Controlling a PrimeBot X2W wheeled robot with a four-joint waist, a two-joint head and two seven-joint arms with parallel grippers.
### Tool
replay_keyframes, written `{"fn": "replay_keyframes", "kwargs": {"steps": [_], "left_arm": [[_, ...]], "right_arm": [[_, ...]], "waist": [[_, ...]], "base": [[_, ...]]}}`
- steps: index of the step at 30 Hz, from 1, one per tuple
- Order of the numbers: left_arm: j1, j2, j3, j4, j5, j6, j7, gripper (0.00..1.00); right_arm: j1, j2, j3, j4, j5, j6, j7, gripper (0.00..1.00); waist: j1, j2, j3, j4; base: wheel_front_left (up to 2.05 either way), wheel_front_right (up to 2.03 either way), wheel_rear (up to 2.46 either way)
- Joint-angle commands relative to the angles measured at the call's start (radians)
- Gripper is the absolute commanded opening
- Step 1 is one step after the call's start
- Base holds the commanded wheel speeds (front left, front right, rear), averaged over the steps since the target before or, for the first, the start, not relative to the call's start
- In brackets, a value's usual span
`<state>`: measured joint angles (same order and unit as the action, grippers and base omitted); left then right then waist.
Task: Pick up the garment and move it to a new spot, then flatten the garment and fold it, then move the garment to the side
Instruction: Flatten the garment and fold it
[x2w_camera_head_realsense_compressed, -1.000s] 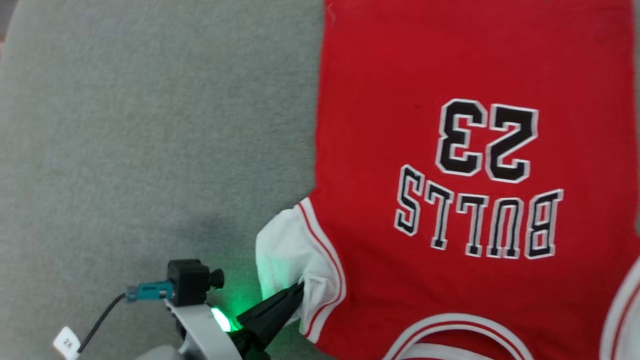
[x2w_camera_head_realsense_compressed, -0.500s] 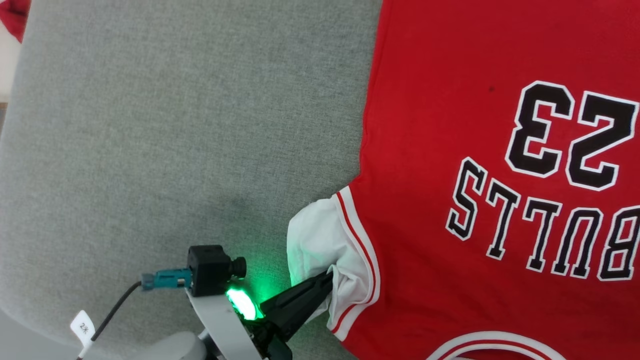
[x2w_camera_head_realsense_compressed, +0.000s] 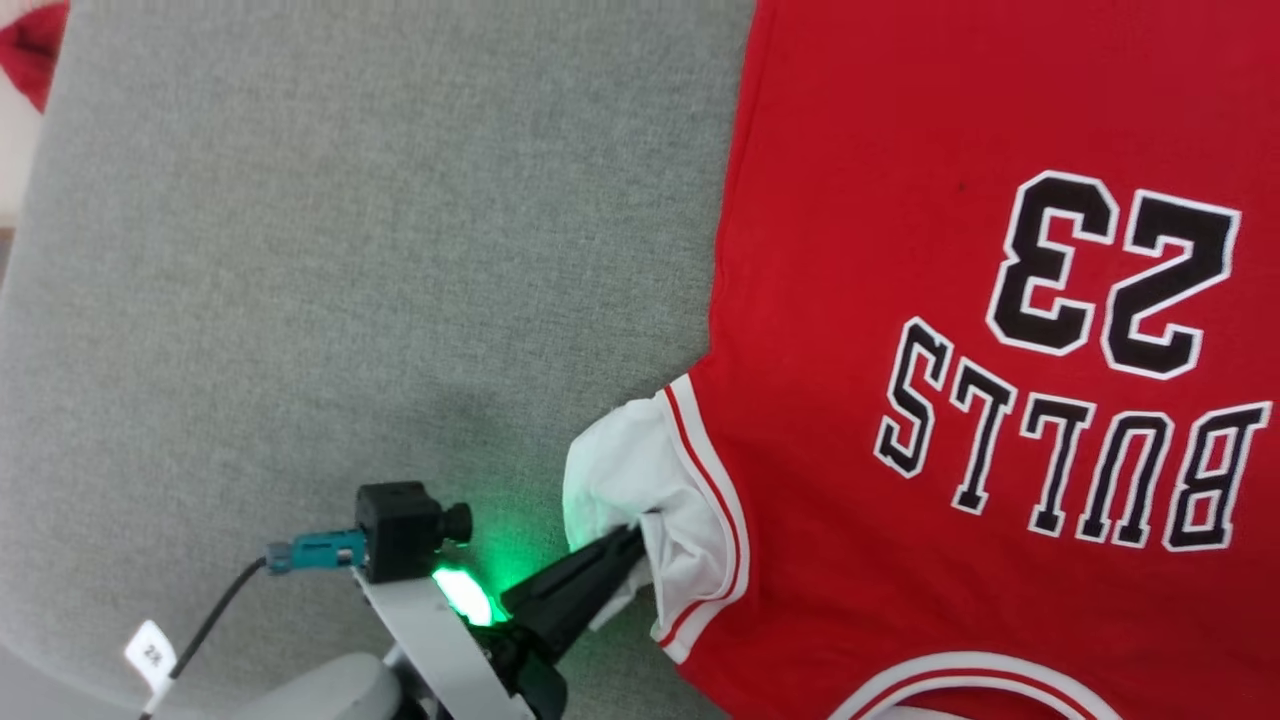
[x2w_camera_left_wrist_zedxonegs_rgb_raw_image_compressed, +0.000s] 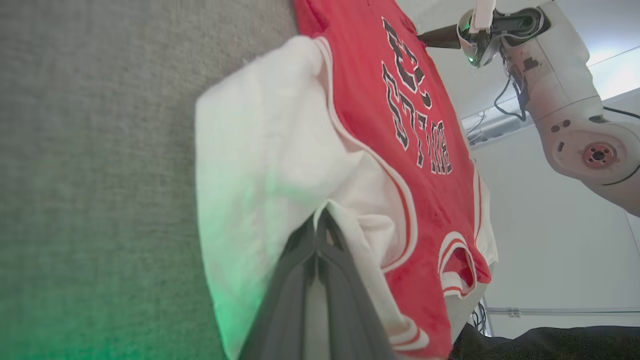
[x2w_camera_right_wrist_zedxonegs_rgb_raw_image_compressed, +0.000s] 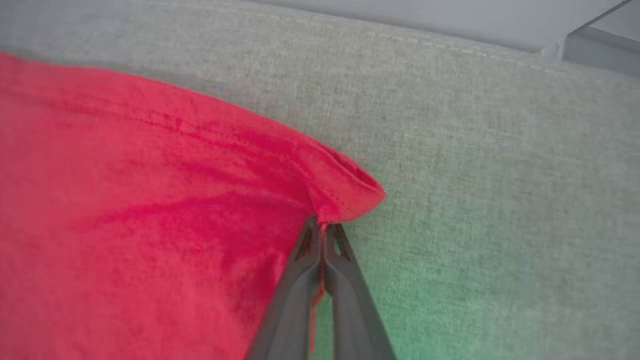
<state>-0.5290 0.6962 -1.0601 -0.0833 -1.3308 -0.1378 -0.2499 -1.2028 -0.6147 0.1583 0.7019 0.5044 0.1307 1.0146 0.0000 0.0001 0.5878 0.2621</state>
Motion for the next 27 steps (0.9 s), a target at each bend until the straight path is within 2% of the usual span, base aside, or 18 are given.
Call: {"fn": "replay_keyframes", "kwargs": {"steps": [1, 10, 13, 16, 19, 20, 21, 27], "left_arm": [[0.01, 0.028, 0.018, 0.043, -0.004, 0.013, -0.006, 0.0], [0.088, 0.053, 0.052, 0.038, -0.008, 0.008, -0.015, 0.0], [0.119, 0.066, 0.07, 0.037, -0.012, 0.008, -0.015, 0.0], [0.165, 0.082, 0.11, 0.044, 0.001, 0.008, -0.014, 0.0], [0.187, 0.091, 0.135, 0.045, 0.005, 0.008, -0.014, 0.0], [0.187, 0.091, 0.135, 0.045, 0.005, 0.008, -0.014, 0.0], [0.199, 0.094, 0.147, 0.047, 0.011, 0.008, -0.014, 0.0], [0.222, 0.097, 0.167, 0.042, 0.018, 0.008, -0.014, 0.0]], "right_arm": [[0.077, -0.017, 0.022, 0.002, 0.036, 0.0, 0.007, 0.0], [0.388, -0.171, 0.064, -0.258, 0.275, -0.001, -0.002, 0.0], [0.513, -0.218, 0.043, -0.361, 0.34, 0.0, -0.01, 0.0], [0.758, -0.272, -0.029, -0.516, 0.426, 0.0, -0.023, 0.0], [0.912, -0.273, -0.075, -0.598, 0.45, -0.001, -0.025, 0.0], [0.912, -0.273, -0.075, -0.598, 0.45, -0.001, -0.025, 0.0], [1.016, -0.265, -0.089, -0.652, 0.443, 0.0, -0.018, 0.0], [1.266, -0.191, -0.153, -0.8, 0.418, -0.001, -0.012, 0.0]], "waist": [[0.0, -0.0001, -0.051, -0.032], [0.0, -0.0001, -0.18, -0.113], [0.0, -0.0001, -0.215, -0.14], [0.0, -0.0001, -0.259, -0.179], [0.0, -0.0001, -0.278, -0.201], [0.0, -0.0001, -0.278, -0.201], [0.0, -0.0001, -0.29, -0.214], [0.0, -0.0001, -0.311, -0.235]], "base": [[0.0, 0.0, 0.0], [0.0, 0.0, 0.0], [0.0, 0.0, 0.0], [0.0, 0.0, 0.0], [0.0, 0.0, 0.0], [0.0, 0.0, 0.0], [0.0, 0.0, 0.0], [0.0, 0.0, 0.0]]}}
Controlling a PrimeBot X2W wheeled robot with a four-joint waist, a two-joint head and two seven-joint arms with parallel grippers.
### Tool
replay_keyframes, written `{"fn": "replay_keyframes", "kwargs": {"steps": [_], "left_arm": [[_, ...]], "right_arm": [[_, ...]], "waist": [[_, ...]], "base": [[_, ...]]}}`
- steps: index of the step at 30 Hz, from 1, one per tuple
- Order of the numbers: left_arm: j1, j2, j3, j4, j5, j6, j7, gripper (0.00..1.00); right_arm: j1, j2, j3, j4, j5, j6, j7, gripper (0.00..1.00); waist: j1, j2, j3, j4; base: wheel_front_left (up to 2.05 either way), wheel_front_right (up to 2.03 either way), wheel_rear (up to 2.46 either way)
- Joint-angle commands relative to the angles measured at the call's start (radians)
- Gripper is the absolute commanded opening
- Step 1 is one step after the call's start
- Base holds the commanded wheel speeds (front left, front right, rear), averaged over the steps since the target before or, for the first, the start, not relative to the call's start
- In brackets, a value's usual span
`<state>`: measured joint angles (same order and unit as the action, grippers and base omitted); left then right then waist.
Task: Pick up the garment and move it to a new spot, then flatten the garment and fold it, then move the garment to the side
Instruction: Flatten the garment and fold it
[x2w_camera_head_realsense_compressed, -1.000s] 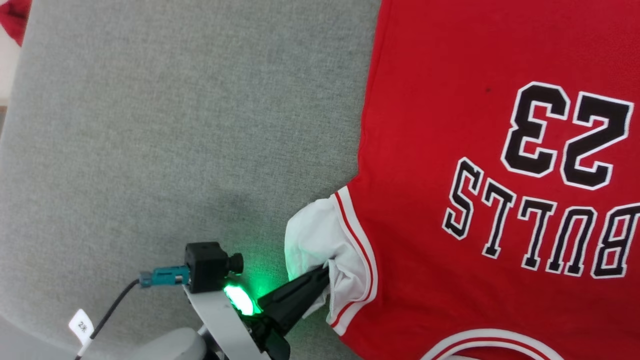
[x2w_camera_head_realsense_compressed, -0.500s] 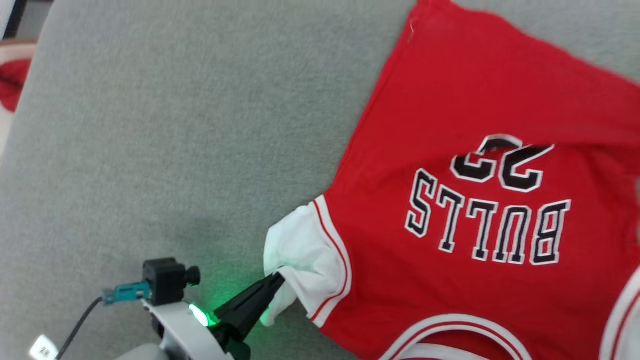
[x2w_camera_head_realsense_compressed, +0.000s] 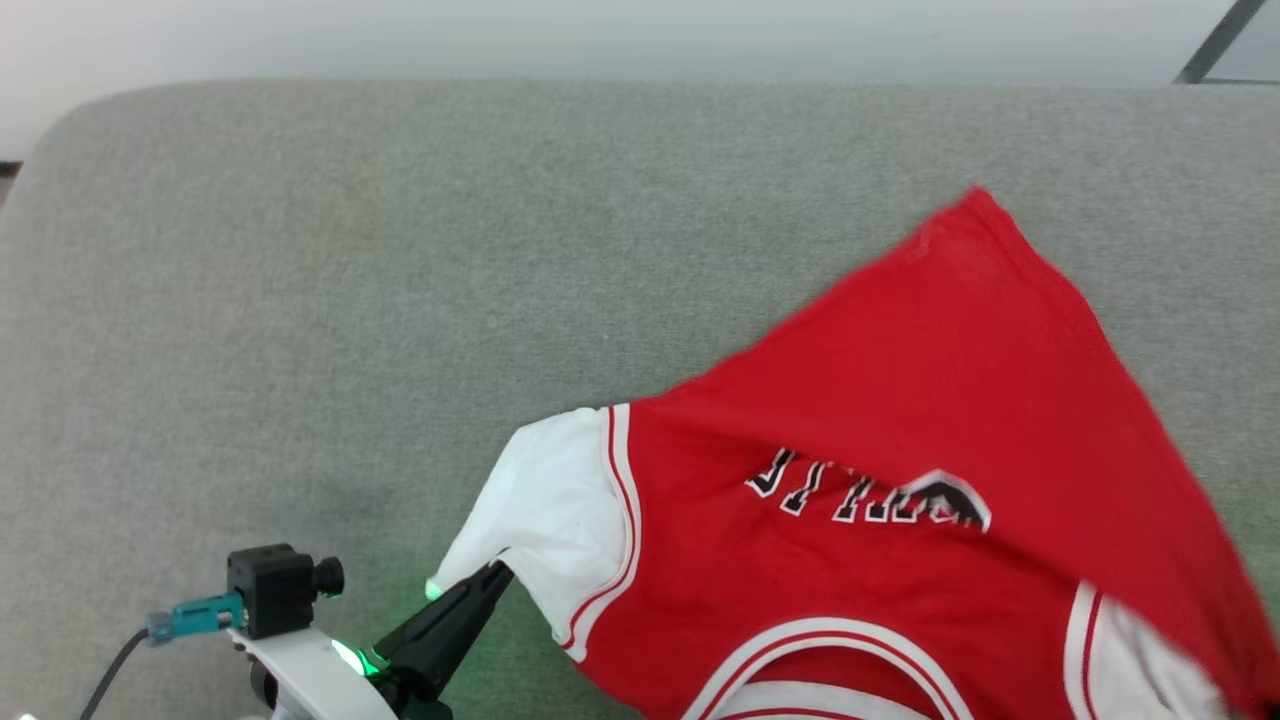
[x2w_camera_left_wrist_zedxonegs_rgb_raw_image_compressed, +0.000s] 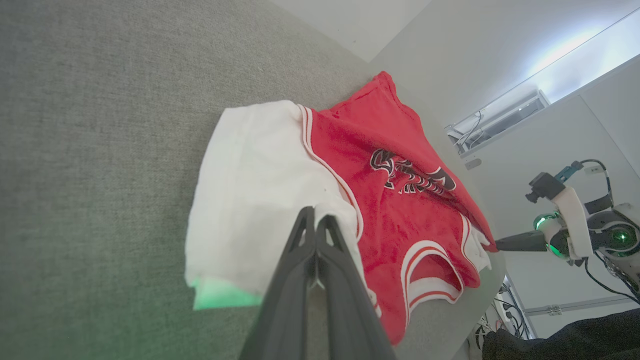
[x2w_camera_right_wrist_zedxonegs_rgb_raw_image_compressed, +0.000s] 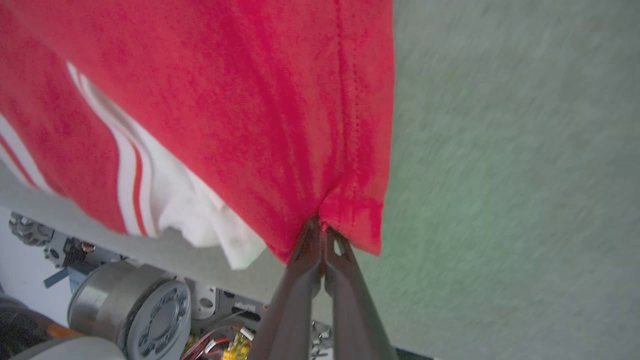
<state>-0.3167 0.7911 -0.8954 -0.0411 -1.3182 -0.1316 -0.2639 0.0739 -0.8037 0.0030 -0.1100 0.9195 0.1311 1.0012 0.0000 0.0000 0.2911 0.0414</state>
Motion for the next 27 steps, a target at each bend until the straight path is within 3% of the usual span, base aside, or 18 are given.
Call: {"fn": "replay_keyframes", "kwargs": {"steps": [1, 7, 15, 16, 17, 18, 19, 27], "left_arm": [[0.011, 0.003, 0.005, 0.0, 0.006, 0.002, 0.0, 0.0], [0.016, 0.009, 0.016, -0.003, 0.007, 0.002, 0.0, 0.0], [0.015, 0.006, 0.023, -0.002, 0.008, 0.002, 0.0, 0.0], [0.016, 0.007, 0.025, -0.002, 0.008, 0.002, 0.0, 0.0], [0.018, 0.007, 0.026, -0.003, 0.008, 0.002, 0.0, 0.0], [0.02, 0.008, 0.027, -0.004, 0.008, 0.002, 0.0, 0.0], [0.021, 0.008, 0.028, -0.006, 0.008, 0.002, 0.0, 0.0], [0.017, 0.002, 0.026, -0.021, 0.02, 0.002, 0.001, 0.0]], "right_arm": [[0.03, 0.012, -0.004, -0.014, -0.008, -0.001, 0.008, 0.0], [0.197, 0.118, 0.007, -0.113, -0.053, -0.001, 0.048, 0.0], [0.207, 0.207, 0.078, -0.115, -0.116, -0.001, 0.026, 0.0], [0.193, 0.212, 0.075, -0.12, -0.122, -0.001, 0.008, 0.2], [0.183, 0.216, 0.064, -0.122, -0.125, -0.001, -0.008, 0.49], [0.177, 0.216, 0.056, -0.126, -0.12, -0.001, -0.018, 0.96], [0.168, 0.212, 0.046, -0.138, -0.108, -0.001, -0.027, 1.0], [0.098, 0.132, -0.132, -0.314, 0.024, -0.001, 0.004, 1.0]], "waist": [[0.0, 0.0, -0.016, -0.017], [0.0, 0.0, -0.02, -0.023], [0.0, 0.0, -0.023, -0.032], [0.0, 0.0, -0.023, -0.035], [0.0, 0.0, -0.024, -0.036], [0.0, 0.0, -0.024, -0.038], [0.0, 0.0, -0.024, -0.039], [0.0, 0.0, -0.016, -0.03]], "base": [[0.0, 0.0, 0.0], [0.0, 0.0, 0.0], [0.0, 0.0, 0.0], [0.0, 0.0, 0.0], [0.0, 0.0, 0.0], [0.0, 0.0, 0.0], [0.0, 0.0, 0.0], [0.0, 0.0, 0.0]]}}
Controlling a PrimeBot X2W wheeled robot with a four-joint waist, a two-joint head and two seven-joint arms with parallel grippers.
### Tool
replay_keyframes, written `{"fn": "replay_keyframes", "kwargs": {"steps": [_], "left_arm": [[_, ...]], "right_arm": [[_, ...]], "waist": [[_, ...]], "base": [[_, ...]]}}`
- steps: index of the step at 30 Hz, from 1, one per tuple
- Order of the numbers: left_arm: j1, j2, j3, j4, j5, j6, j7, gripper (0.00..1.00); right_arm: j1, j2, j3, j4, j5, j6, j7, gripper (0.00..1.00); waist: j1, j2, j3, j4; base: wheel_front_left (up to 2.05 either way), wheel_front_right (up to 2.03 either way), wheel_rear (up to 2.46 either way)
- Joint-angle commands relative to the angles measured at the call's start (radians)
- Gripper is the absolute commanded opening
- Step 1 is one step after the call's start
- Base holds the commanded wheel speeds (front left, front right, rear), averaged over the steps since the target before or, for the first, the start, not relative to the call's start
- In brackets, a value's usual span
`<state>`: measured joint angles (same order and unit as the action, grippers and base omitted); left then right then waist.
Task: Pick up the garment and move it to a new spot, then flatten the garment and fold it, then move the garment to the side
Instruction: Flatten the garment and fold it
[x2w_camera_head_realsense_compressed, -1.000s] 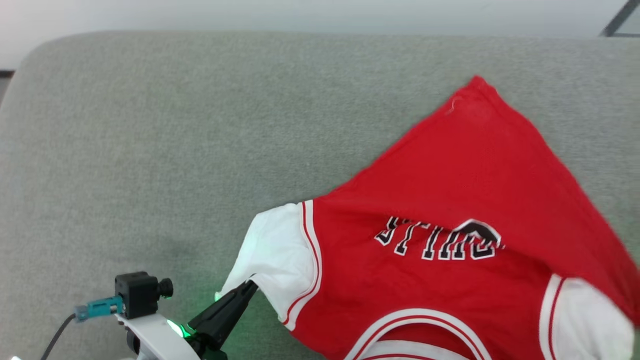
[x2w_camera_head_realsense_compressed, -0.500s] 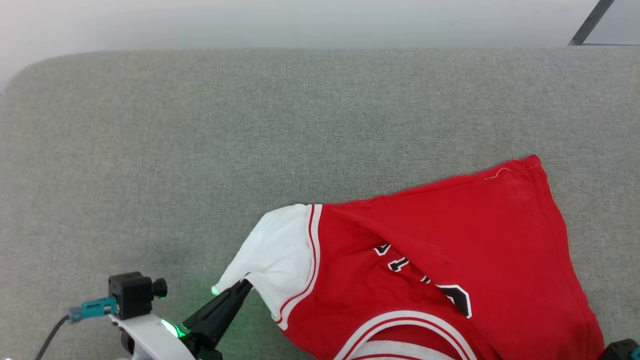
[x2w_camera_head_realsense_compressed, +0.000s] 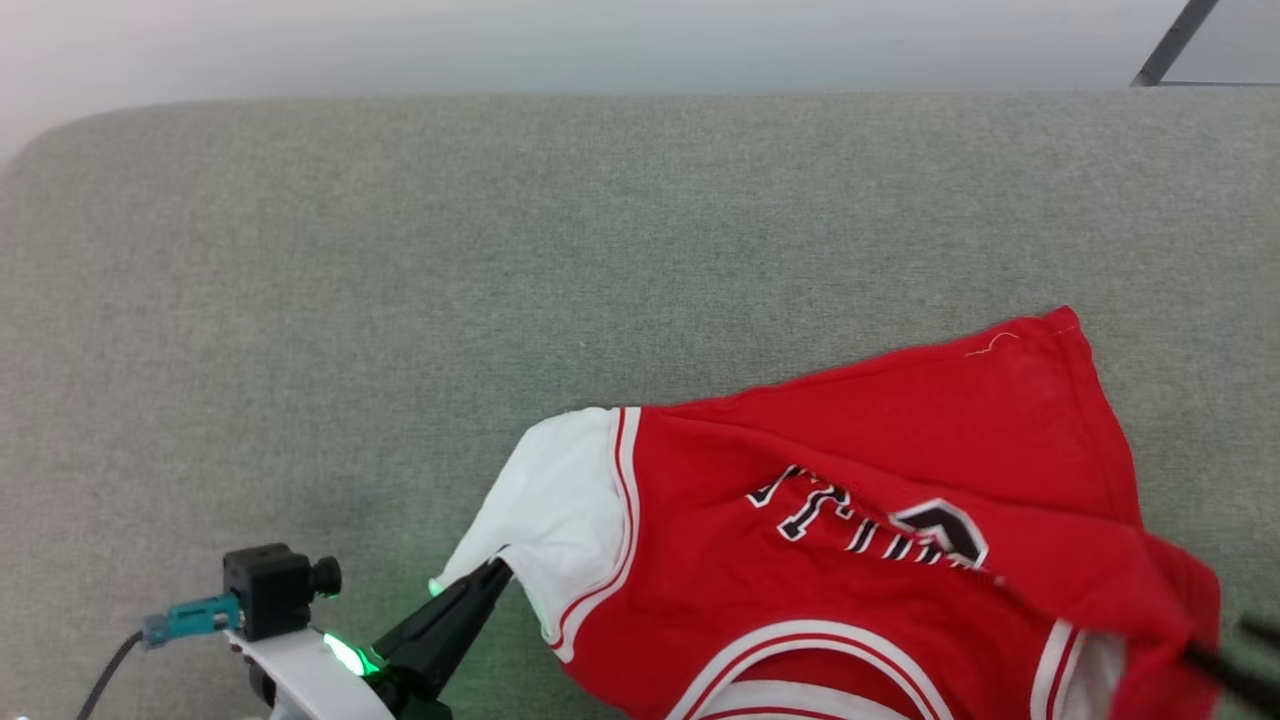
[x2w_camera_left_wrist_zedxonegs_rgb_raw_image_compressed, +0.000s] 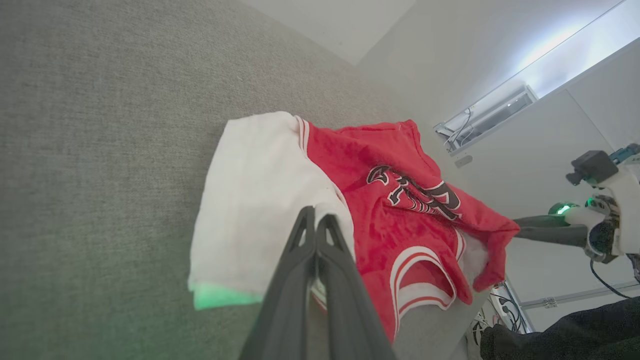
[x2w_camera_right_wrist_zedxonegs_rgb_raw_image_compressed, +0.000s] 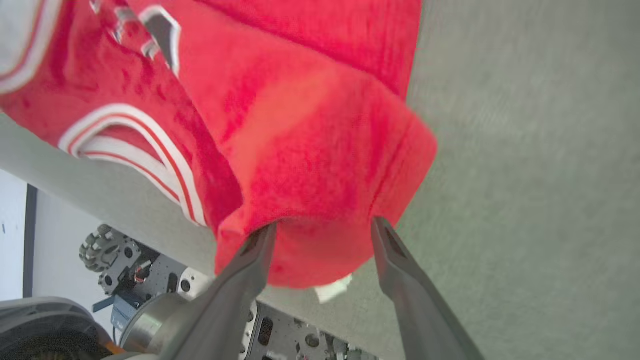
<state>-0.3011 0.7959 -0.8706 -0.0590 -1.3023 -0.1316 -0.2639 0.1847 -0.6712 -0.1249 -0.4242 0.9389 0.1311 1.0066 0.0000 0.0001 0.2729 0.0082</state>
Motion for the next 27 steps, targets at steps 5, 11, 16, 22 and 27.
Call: {"fn": "replay_keyframes", "kwargs": {"steps": [5, 11, 16, 22, 27], "left_arm": [[-0.024, -0.015, -0.013, -0.009, 0.012, 0.002, 0.007, 0.0], [-0.058, -0.029, -0.029, -0.01, 0.018, 0.002, 0.016, 0.0], [-0.09, -0.041, -0.044, -0.009, 0.023, 0.002, 0.021, 0.0], [-0.139, -0.065, -0.065, -0.009, 0.031, 0.002, 0.022, 0.0], [-0.187, -0.088, -0.088, 0.0, 0.035, 0.002, 0.022, 0.0]], "right_arm": [[-0.149, -0.03, -0.113, -0.035, 0.06, -0.001, 0.03, 1.0], [-0.379, -0.055, -0.109, 0.049, -0.051, -0.001, -0.026, 1.0], [-0.516, -0.089, 0.071, 0.181, -0.201, -0.001, -0.059, 1.0], [-0.635, -0.075, 0.212, 0.344, -0.243, -0.001, -0.079, 1.0], [-0.698, -0.099, 0.313, 0.457, -0.245, -0.001, -0.079, 1.0]], "waist": [[0.0, -0.0001, 0.019, 0.032], [0.0, -0.0001, 0.058, 0.076], [0.0, -0.0001, 0.092, 0.103], [0.0, -0.0001, 0.148, 0.13], [0.0, -0.0001, 0.193, 0.144]], "base": [[0.0, 0.0, 0.0], [0.0, 0.0, 0.0], [0.0, 0.0, 0.0], [0.0, 0.0, 0.0], [0.0, 0.0, 0.0]]}}
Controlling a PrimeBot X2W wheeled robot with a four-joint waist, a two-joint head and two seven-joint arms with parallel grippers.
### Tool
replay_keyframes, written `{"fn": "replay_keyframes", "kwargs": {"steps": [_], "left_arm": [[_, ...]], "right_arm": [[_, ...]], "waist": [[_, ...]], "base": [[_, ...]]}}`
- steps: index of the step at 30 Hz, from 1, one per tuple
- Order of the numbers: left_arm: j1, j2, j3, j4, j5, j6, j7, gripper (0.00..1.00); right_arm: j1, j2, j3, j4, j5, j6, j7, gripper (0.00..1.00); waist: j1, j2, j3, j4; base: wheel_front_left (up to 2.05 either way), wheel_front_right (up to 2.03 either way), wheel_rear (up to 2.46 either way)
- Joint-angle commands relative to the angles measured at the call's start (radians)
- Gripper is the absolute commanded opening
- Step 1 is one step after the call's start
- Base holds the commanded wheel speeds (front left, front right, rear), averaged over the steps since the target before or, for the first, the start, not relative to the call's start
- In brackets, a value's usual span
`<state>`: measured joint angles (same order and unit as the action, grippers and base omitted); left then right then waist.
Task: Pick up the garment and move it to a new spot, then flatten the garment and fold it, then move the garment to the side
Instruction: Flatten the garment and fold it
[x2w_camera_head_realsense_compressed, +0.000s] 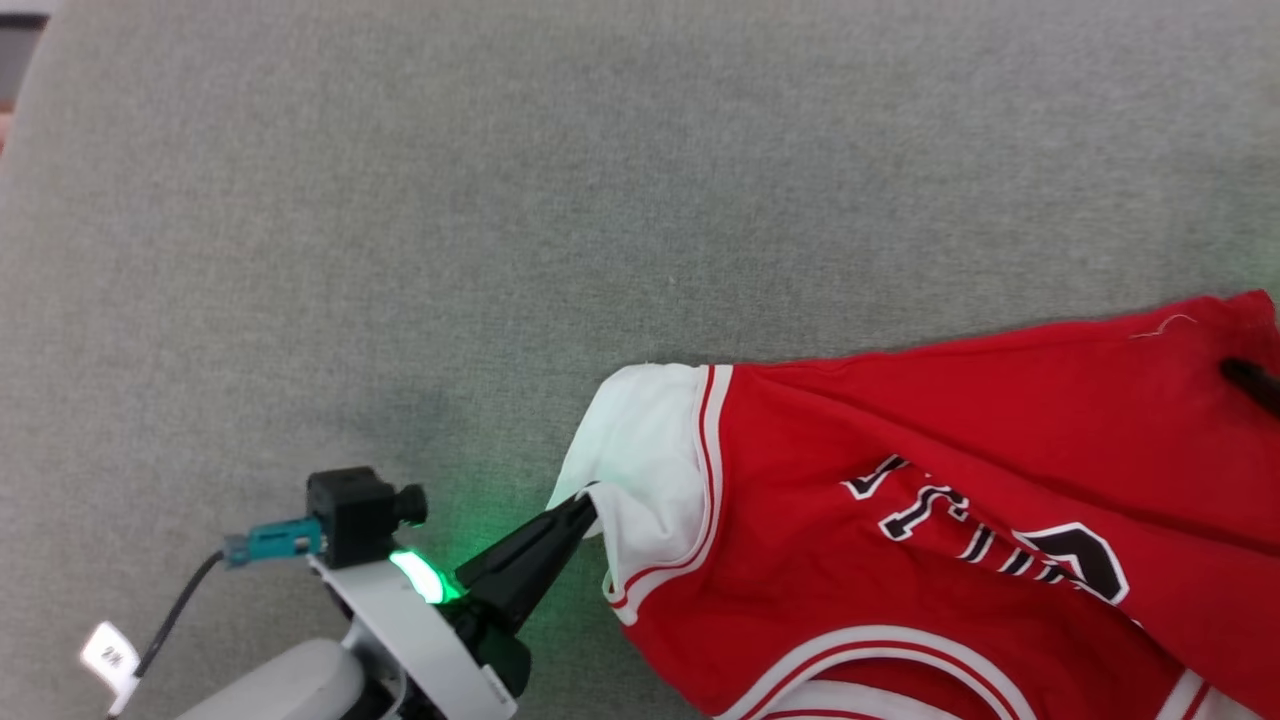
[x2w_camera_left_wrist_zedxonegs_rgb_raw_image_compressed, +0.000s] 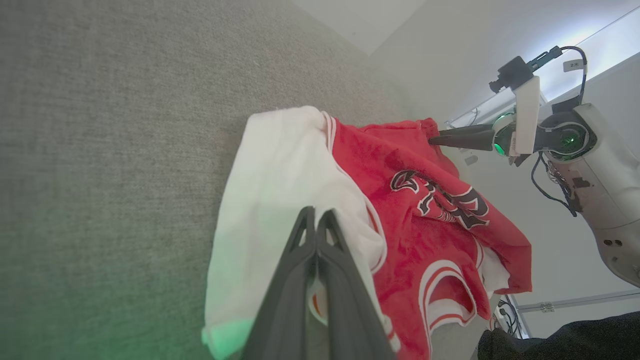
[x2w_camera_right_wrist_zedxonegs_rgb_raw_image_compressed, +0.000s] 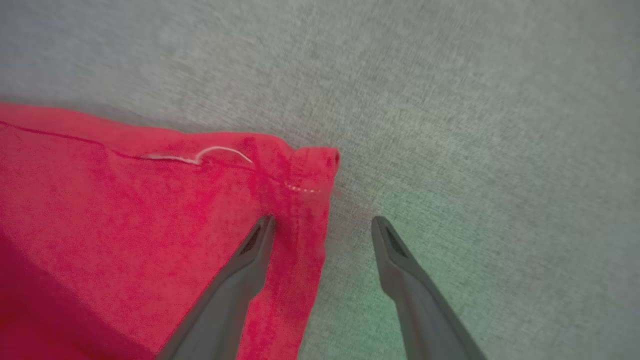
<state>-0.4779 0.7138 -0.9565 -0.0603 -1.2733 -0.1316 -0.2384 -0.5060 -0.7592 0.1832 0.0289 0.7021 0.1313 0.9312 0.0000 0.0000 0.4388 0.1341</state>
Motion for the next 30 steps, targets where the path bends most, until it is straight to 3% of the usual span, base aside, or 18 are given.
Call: {"fn": "replay_keyframes", "kwargs": {"steps": [1, 3, 4, 5, 6, 7, 18, 25, 30], "left_arm": [[-0.019, -0.011, -0.008, 0.004, 0.007, 0.002, -0.003, 0.0], [-0.032, -0.017, -0.02, 0.013, 0.006, 0.002, -0.005, 0.0], [-0.039, -0.021, -0.023, 0.017, 0.004, 0.002, -0.006, 0.0], [-0.044, -0.024, -0.026, 0.02, 0.001, 0.002, -0.009, 0.0], [-0.047, -0.026, -0.028, 0.023, -0.002, 0.002, -0.009, 0.0], [-0.049, -0.027, -0.031, 0.026, -0.005, 0.002, -0.01, 0.0], [-0.147, 0.003, 0.02, 0.109, 0.012, 0.002, -0.023, 0.0], [-0.387, -0.018, 0.093, 0.199, -0.024, 0.002, -0.008, 0.0], [-0.631, -0.047, 0.182, 0.359, -0.053, 0.003, 0.0, 0.0]], "right_arm": [[-0.015, -0.016, 0.027, 0.02, -0.008, -0.001, -0.006, 1.0], [-0.017, -0.017, 0.067, 0.055, 0.018, -0.001, 0.002, 1.0], [-0.016, -0.018, 0.084, 0.065, 0.029, -0.001, 0.004, 0.89], [-0.018, -0.018, 0.098, 0.073, 0.041, -0.001, 0.004, 0.47], [-0.021, -0.019, 0.107, 0.08, 0.05, -0.001, 0.001, 0.3], [-0.024, -0.02, 0.115, 0.085, 0.06, -0.001, -0.006, 0.0], [-0.137, 0.071, -0.016, 0.201, 0.055, -0.001, -0.25, 0.0], [-0.337, 0.176, -0.198, 0.344, -0.035, -0.001, -0.368, 0.0], [-0.552, 0.271, -0.333, 0.455, -0.138, -0.001, -0.468, 0.0]], "waist": [[0.0, 0.0, 0.03, 0.022], [0.0, 0.0, 0.031, 0.026], [0.0, 0.0, 0.029, 0.028], [0.0, 0.0, 0.028, 0.029], [0.0, 0.0, 0.024, 0.029], [0.0, 0.0, 0.019, 0.029], [0.0, 0.0, -0.068, 0.015], [0.0, 0.0, -0.06, -0.014], [0.0, 0.0, -0.017, -0.049]], "base": [[0.0, 0.0, 0.0], [0.0, 0.0, 0.0], [0.0, 0.0, 0.0], [0.0, 0.0, 0.0], [0.0, 0.0, 0.0], [0.0, 0.0, 0.0], [0.0, 0.0, 0.0], [0.0, 0.0, 0.0], [0.0, 0.0, 0.0]]}}
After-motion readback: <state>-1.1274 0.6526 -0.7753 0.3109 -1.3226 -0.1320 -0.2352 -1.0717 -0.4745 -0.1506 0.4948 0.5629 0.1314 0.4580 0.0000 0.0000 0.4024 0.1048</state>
